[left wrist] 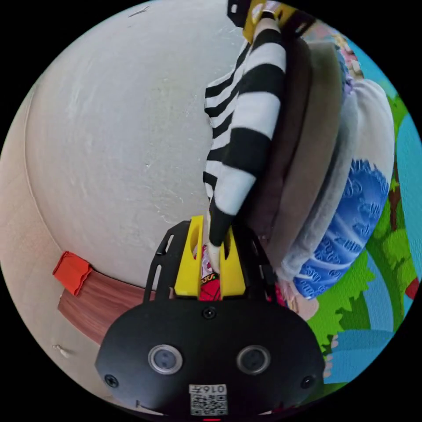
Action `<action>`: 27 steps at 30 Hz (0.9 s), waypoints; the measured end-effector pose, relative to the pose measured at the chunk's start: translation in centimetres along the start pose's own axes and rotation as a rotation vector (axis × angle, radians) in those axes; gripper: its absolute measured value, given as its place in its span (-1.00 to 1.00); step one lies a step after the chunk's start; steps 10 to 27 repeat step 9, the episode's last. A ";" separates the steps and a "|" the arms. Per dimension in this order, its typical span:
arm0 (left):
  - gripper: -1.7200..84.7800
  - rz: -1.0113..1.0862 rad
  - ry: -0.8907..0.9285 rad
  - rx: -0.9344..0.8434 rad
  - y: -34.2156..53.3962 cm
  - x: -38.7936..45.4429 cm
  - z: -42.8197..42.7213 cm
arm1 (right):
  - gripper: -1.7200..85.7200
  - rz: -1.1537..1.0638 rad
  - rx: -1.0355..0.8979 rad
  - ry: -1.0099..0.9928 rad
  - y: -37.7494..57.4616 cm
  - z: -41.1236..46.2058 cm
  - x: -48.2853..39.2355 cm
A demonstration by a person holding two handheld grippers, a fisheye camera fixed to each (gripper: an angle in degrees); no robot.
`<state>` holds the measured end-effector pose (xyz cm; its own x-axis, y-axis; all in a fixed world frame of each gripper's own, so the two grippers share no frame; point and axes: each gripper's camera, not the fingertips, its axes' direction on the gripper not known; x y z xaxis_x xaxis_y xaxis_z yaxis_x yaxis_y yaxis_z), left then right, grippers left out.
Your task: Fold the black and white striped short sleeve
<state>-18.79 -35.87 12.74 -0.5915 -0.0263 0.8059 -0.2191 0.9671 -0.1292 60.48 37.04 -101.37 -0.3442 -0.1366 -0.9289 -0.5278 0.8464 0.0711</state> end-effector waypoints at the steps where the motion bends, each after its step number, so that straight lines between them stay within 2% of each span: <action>1: -0.82 0.026 -0.030 -0.005 0.7 0.3 -0.1 | -0.84 0.012 -0.010 -0.045 1.3 0.2 0.4; 3: -0.81 0.133 -0.135 -0.022 3.4 1.8 -0.8 | -0.83 0.000 -0.025 -0.087 3.3 0.2 0.3; 6: -0.82 0.200 -0.144 -0.019 6.9 2.9 -2.0 | -0.81 -0.021 -0.108 -0.174 7.3 0.6 -0.5; 9: -0.88 0.198 -0.225 -0.077 10.3 3.1 -2.4 | -0.82 0.065 -0.173 -0.333 13.4 0.8 -0.5; 27: -0.88 0.198 -0.225 -0.077 10.3 3.1 -2.4 | -0.82 0.065 -0.173 -0.333 13.4 0.8 -0.5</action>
